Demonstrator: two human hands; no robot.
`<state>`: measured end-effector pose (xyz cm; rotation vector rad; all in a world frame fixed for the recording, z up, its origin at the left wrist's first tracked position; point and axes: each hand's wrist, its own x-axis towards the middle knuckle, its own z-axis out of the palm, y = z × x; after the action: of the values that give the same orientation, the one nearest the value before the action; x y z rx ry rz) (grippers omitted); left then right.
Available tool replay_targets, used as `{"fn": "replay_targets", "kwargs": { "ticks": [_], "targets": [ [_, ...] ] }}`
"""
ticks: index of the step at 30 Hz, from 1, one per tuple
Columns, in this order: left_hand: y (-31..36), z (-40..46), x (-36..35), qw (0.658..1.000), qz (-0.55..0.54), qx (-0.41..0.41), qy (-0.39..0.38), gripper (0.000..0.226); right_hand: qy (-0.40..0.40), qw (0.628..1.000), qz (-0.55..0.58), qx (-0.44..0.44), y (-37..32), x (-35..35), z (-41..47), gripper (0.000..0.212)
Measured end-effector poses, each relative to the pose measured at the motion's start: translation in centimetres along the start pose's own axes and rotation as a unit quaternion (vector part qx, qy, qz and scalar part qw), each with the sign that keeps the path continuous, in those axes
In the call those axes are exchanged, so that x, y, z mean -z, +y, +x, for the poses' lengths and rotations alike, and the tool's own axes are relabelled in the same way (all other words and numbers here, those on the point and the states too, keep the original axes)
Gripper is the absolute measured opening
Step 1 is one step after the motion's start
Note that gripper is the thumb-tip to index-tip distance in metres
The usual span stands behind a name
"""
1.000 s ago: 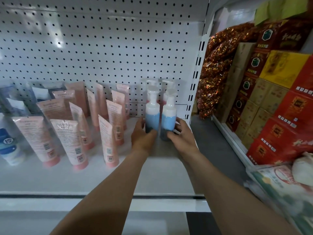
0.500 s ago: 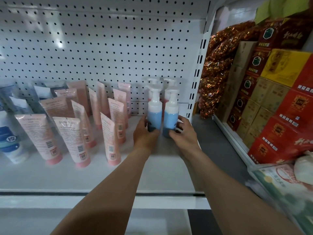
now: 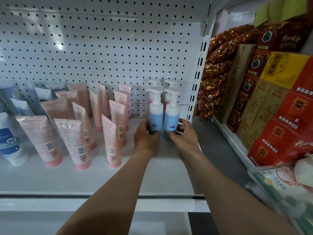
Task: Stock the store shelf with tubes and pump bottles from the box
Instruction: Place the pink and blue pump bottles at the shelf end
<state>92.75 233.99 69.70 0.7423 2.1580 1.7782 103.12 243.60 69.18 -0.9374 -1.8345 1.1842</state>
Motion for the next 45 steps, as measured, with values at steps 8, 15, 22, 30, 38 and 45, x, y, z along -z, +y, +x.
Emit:
{"fn": "replay_targets", "kwargs": {
  "ticks": [8,15,22,30,38,45],
  "targets": [
    [0.0,0.1,-0.1,1.0,0.021,-0.005,0.019,0.05,0.014,1.0,-0.018,0.006,-0.3,-0.1,-0.2,0.067],
    [0.0,0.2,-0.2,0.999,0.032,-0.007,0.028,0.049,0.014,0.999,-0.028,0.008,-0.4,-0.2,-0.2,0.069],
    [-0.2,0.3,-0.3,0.999,0.036,-0.011,0.031,0.049,0.003,1.0,-0.026,0.008,-0.8,0.0,-0.5,0.07],
    [-0.5,0.5,-0.5,0.998,0.041,-0.017,0.046,0.05,0.001,0.999,-0.032,0.013,-0.8,-0.2,-0.5,0.07],
    [-0.7,0.7,-0.6,0.997,0.046,-0.02,0.051,0.048,0.007,0.999,-0.039,0.018,-0.8,-0.1,-0.6,0.066],
    [-0.9,0.8,-0.6,0.997,0.048,-0.017,0.05,0.048,0.008,0.999,-0.047,0.018,-1.1,-0.1,-0.7,0.065]
  ]
}}
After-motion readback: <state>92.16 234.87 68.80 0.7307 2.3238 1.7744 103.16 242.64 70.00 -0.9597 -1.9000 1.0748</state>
